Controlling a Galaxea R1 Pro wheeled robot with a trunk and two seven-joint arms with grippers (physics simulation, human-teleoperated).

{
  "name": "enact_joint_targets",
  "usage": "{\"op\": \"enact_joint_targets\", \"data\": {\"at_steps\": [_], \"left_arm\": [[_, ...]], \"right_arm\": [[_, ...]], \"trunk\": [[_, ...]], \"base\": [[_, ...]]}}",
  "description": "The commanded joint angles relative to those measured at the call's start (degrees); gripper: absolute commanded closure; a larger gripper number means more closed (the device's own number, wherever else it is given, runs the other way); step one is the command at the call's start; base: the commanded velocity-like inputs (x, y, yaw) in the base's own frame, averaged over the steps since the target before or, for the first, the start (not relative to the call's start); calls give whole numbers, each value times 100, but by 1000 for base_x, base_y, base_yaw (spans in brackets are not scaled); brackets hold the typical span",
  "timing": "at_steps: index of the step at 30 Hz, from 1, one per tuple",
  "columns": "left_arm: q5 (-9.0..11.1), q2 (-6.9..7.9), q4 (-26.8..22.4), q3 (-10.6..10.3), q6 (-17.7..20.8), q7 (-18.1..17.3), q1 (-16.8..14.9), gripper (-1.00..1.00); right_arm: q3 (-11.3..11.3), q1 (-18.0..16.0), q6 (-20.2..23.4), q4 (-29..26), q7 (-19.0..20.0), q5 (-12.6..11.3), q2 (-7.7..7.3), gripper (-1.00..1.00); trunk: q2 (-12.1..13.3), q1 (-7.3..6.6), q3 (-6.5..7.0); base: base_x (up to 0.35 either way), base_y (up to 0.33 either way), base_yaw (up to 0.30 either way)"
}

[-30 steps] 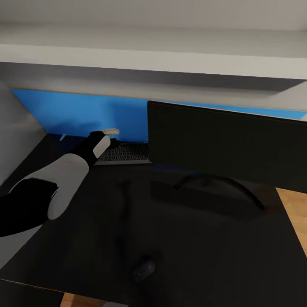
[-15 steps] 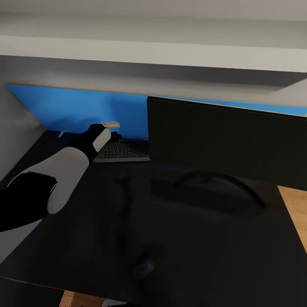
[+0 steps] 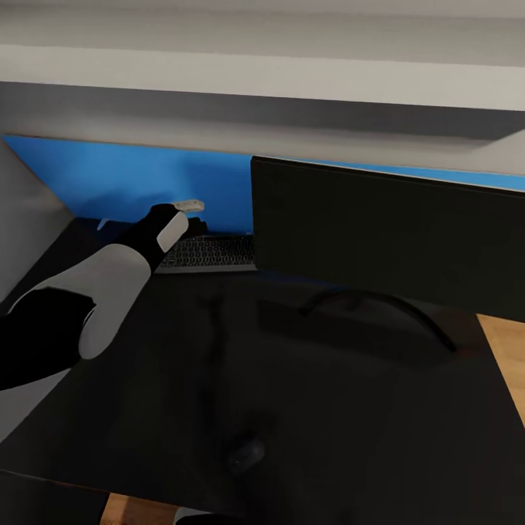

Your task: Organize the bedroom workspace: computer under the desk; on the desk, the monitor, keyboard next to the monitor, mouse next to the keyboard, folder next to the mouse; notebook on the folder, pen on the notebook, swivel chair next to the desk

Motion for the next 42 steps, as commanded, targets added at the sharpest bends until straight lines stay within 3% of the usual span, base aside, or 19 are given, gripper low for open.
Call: {"op": "enact_joint_targets", "data": {"at_steps": [1, 24, 42], "left_arm": [[64, 2, -8, -45, 21, 43, -13, -100], [86, 1, -7, -36, 4, 38, -121, -100], [7, 12, 8, -51, -346, 47, -114, -100]], "right_arm": [[28, 1, -11, -8, 10, -61, -7, -100], [28, 1, -11, -16, 10, -61, -7, -100], [7, 1, -19, -17, 10, -59, -7, -100]], "trunk": [[-10, 3, -17], [-10, 3, -227], [-10, 3, -392]], "base": [[0, 0, 0], [0, 0, 0], [0, 0, 0]]}}
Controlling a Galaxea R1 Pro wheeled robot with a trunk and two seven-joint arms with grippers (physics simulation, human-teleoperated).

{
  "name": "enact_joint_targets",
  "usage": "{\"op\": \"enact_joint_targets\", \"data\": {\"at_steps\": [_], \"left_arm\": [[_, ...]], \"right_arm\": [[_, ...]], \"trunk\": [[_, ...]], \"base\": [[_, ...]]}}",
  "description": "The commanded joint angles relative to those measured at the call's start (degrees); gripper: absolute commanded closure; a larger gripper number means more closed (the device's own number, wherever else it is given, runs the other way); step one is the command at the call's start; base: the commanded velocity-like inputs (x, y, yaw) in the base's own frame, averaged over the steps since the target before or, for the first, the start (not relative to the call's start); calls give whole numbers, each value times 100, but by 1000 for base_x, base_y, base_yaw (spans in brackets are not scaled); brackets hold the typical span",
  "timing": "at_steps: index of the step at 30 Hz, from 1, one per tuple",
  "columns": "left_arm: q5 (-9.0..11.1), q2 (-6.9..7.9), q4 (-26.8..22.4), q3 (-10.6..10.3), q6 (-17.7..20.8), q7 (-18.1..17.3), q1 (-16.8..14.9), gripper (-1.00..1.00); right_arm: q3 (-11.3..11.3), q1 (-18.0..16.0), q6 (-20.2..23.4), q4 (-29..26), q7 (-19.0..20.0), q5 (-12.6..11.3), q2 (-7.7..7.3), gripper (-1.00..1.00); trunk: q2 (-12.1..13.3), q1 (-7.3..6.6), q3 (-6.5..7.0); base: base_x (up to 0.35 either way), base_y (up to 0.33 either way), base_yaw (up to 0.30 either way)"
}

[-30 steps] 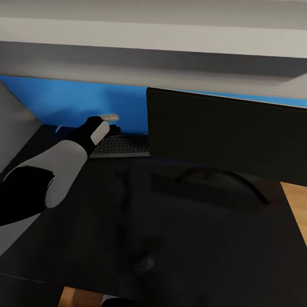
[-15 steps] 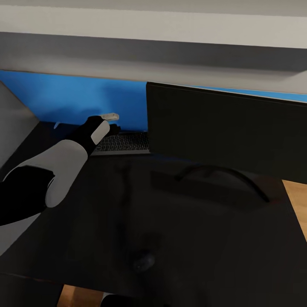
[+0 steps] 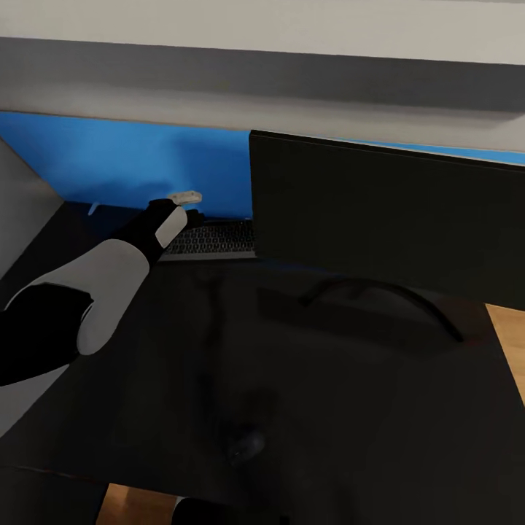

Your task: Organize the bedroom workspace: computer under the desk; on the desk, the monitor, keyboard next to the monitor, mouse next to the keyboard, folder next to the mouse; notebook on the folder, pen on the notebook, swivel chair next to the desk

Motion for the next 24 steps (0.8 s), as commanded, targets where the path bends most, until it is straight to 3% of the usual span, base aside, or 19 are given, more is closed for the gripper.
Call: {"op": "enact_joint_targets", "data": {"at_steps": [1, 18, 24], "left_arm": [[59, 8, -8, -50, 17, 43, -3, -100], [52, -21, -15, -86, -150, 43, -8, -100], [53, -20, -15, -79, -153, 43, -151, -100]], "right_arm": [[27, 2, -11, -8, 11, -61, -7, -100], [15, 2, -19, -17, 4, -54, 1, -100], [14, 2, -19, -17, 2, -54, 5, -100]], "trunk": [[-10, 3, -16], [-10, 3, -172], [-10, 3, -227]], "base": [[0, 0, 0], [0, 0, 0], [0, 0, 0]]}}
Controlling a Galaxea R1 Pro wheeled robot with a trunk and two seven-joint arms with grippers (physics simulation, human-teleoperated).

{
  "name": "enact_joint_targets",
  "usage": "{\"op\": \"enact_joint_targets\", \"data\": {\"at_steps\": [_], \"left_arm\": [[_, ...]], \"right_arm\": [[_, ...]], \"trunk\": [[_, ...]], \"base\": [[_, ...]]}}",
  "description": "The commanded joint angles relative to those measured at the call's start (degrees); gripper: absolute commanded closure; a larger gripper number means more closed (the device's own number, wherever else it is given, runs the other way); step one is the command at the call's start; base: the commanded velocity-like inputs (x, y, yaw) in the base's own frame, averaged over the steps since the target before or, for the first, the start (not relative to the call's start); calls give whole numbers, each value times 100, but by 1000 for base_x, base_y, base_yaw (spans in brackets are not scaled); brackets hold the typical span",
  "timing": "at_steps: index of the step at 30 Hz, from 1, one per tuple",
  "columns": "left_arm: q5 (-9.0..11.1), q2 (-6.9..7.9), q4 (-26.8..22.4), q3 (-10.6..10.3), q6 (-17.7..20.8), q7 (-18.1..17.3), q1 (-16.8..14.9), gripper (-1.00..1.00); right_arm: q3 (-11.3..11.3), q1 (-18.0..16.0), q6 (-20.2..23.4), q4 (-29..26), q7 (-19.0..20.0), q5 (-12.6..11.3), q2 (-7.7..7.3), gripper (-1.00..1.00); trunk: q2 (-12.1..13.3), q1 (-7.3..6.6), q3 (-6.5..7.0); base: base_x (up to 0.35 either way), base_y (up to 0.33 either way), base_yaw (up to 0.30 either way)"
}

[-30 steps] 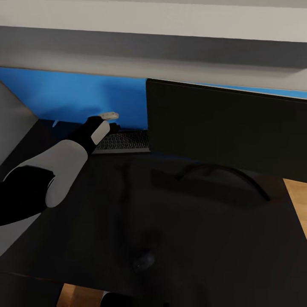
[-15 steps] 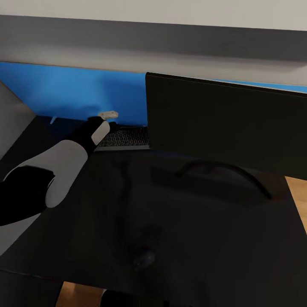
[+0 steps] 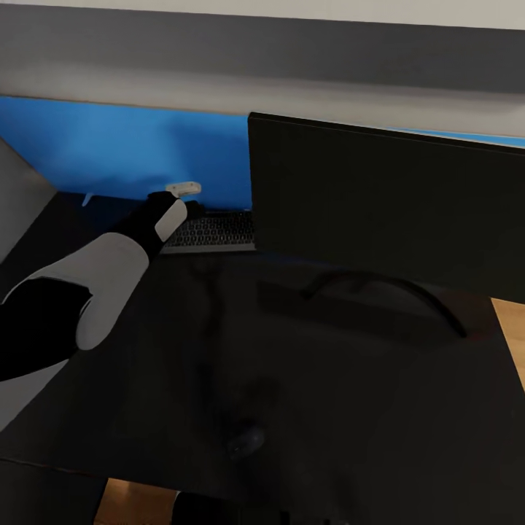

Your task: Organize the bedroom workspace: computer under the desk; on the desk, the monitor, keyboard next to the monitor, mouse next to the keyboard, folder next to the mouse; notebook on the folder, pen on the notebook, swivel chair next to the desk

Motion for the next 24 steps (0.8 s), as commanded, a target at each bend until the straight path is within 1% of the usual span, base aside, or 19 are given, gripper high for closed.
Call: {"op": "enact_joint_targets", "data": {"at_steps": [1, 6, 11, 19, 24], "left_arm": [[59, 4, -8, -48, 24, 43, -31, -100], [59, 5, -8, -45, 35, 43, -150, -100], [67, 2, -8, -39, 52, 43, -259, -100], [68, 5, -8, -38, 55, 43, -289, -100], [83, 10, -8, -36, 56, 43, -292, -100]], "right_arm": [[28, 2, -11, -8, 11, -61, -5, -100], [28, 2, -11, -6, 10, -61, -4, -100], [28, 2, -11, -7, 10, -61, -3, -100], [25, 2, -4, -4, 31, -73, -2, -100], [21, 2, -2, 1, 41, -86, -7, -100]], "trunk": [[-10, 3, -16], [-10, 3, -53], [-10, 3, -62], [-10, 3, -67], [-10, 3, -94]], "base": [[0, 0, 0], [0, 0, 0], [0, 0, 0], [0, 0, 0], [0, 0, 0]]}}
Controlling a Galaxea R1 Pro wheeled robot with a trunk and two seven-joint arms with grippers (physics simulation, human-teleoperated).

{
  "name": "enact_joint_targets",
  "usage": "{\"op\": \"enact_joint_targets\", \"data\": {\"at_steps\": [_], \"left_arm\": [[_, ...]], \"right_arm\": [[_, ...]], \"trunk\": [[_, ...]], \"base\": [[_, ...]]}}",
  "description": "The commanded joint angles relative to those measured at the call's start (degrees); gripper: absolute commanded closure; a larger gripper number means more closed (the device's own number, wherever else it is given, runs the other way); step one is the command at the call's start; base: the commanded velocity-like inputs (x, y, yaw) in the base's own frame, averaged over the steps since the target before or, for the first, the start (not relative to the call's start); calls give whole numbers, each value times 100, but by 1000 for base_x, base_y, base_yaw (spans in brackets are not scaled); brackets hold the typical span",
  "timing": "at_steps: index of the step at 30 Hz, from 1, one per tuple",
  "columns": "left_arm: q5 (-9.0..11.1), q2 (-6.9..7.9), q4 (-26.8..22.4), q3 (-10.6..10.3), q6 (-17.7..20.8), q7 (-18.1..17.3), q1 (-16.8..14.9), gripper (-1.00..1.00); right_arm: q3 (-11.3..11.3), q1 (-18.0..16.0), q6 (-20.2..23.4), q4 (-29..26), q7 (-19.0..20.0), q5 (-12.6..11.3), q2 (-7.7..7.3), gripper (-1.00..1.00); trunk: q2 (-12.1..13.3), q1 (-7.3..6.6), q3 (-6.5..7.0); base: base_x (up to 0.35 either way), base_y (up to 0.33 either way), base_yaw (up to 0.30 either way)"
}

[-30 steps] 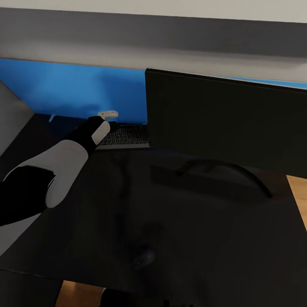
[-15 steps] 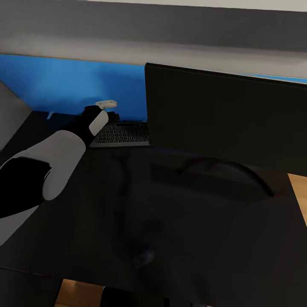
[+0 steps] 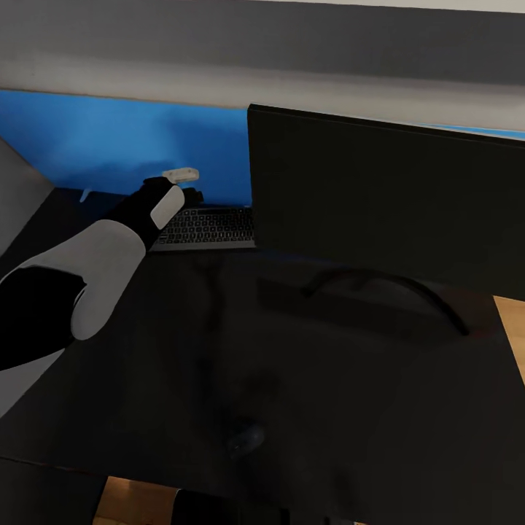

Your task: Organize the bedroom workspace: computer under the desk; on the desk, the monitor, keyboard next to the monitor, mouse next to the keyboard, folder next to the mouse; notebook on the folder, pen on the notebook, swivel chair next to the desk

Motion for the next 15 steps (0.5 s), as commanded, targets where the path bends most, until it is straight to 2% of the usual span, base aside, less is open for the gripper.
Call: {"op": "enact_joint_targets", "data": {"at_steps": [1, 15], "left_arm": [[69, 4, -8, -47, 21, 43, -2, -100], [113, 23, -7, -18, 21, 43, 13, -100]], "right_arm": [[28, 2, -10, -8, 11, -63, -8, -100], [26, 2, -14, -8, 12, -70, -11, -100]], "trunk": [[-10, 3, -14], [-10, 3, -135]], "base": [[0, 0, 0], [0, 0, 0]]}}
